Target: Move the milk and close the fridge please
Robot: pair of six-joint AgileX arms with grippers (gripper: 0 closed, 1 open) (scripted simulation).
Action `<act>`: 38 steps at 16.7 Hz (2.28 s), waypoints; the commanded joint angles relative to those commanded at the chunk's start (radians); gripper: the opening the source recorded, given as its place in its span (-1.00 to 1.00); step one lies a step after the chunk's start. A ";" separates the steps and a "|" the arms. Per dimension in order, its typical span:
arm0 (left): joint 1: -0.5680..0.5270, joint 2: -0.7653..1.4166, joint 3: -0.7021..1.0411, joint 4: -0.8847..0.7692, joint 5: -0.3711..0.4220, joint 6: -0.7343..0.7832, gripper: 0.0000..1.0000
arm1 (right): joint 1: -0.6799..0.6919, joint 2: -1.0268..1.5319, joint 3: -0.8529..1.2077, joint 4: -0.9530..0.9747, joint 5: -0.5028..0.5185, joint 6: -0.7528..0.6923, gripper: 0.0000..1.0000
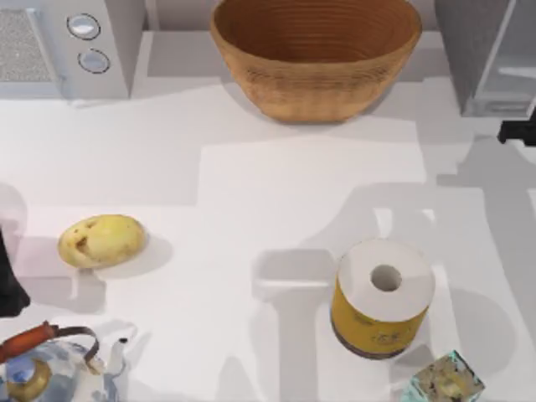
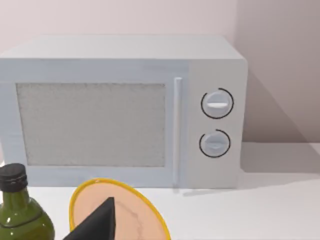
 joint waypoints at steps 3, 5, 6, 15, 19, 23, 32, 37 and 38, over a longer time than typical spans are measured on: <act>0.000 0.000 0.000 0.000 0.000 0.000 1.00 | -0.085 -0.093 -0.064 -0.004 -0.114 0.000 -1.00; 0.000 0.000 0.000 0.000 0.000 0.000 1.00 | -0.105 -0.116 -0.079 -0.005 -0.140 0.000 -1.00; 0.000 0.000 0.000 0.000 0.000 0.000 1.00 | -0.105 -0.116 -0.079 -0.005 -0.140 0.000 -1.00; 0.000 0.000 0.000 0.000 0.000 0.000 1.00 | -0.157 0.020 0.071 -0.023 -0.162 -0.007 -1.00; 0.000 0.000 0.000 0.000 0.000 0.000 1.00 | -0.219 0.237 0.297 -0.056 -0.220 -0.014 -1.00; 0.000 0.000 0.000 0.000 0.000 0.000 1.00 | -0.277 0.465 0.543 -0.097 -0.295 -0.018 -1.00; 0.000 0.000 0.000 0.000 0.000 0.000 1.00 | -0.326 0.663 0.786 -0.149 -0.381 -0.014 -1.00; 0.000 0.000 0.000 0.000 0.000 0.000 1.00 | -0.324 0.662 0.784 -0.148 -0.381 -0.014 -1.00; 0.000 0.000 0.000 0.000 0.000 0.000 1.00 | -0.326 0.663 0.785 -0.149 -0.381 -0.014 -1.00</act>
